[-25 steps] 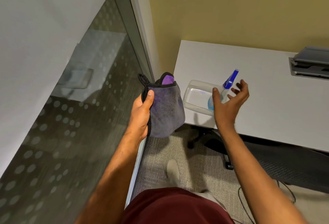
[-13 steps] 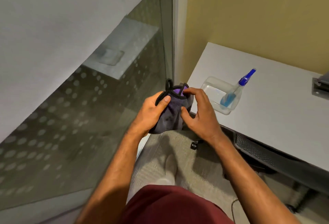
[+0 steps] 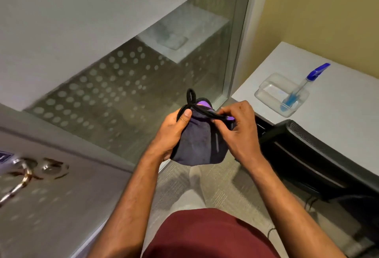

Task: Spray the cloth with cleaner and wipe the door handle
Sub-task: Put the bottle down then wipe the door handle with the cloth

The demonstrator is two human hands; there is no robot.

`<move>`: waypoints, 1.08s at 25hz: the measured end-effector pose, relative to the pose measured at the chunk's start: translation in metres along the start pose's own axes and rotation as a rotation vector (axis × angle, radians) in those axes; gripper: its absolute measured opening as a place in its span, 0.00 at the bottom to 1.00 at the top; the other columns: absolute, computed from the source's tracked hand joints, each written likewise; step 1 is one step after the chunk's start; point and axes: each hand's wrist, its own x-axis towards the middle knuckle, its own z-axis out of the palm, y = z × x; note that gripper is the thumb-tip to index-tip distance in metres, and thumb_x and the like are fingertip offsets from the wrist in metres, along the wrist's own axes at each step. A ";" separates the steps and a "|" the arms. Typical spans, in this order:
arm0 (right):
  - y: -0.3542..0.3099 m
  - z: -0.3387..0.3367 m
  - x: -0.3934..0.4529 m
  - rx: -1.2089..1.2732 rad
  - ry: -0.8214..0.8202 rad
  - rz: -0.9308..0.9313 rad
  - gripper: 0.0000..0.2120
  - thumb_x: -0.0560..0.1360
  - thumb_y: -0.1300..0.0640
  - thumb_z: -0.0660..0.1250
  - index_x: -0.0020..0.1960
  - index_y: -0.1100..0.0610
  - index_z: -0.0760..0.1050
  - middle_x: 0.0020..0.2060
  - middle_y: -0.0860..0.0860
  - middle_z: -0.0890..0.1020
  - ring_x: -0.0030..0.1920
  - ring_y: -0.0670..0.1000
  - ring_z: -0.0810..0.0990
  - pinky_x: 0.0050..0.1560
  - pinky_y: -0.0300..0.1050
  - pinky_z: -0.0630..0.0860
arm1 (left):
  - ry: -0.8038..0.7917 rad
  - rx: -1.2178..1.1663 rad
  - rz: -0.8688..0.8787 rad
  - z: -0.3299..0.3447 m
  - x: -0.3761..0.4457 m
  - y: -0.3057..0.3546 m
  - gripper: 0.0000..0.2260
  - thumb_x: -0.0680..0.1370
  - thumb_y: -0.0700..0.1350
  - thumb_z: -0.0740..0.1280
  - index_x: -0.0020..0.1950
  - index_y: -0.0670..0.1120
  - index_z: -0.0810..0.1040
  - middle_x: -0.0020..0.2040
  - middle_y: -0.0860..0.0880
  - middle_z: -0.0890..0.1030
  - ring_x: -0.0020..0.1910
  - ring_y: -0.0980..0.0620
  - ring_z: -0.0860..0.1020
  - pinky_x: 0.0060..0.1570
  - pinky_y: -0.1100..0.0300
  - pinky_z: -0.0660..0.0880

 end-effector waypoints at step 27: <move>-0.238 0.243 -0.080 0.705 -0.708 0.130 0.11 0.82 0.63 0.68 0.56 0.48 0.81 0.49 0.44 0.87 0.51 0.41 0.85 0.52 0.32 0.78 | 0.425 0.088 0.126 -0.281 -0.239 -0.001 0.09 0.81 0.48 0.69 0.58 0.56 0.86 0.68 0.55 0.80 0.71 0.51 0.77 0.73 0.50 0.73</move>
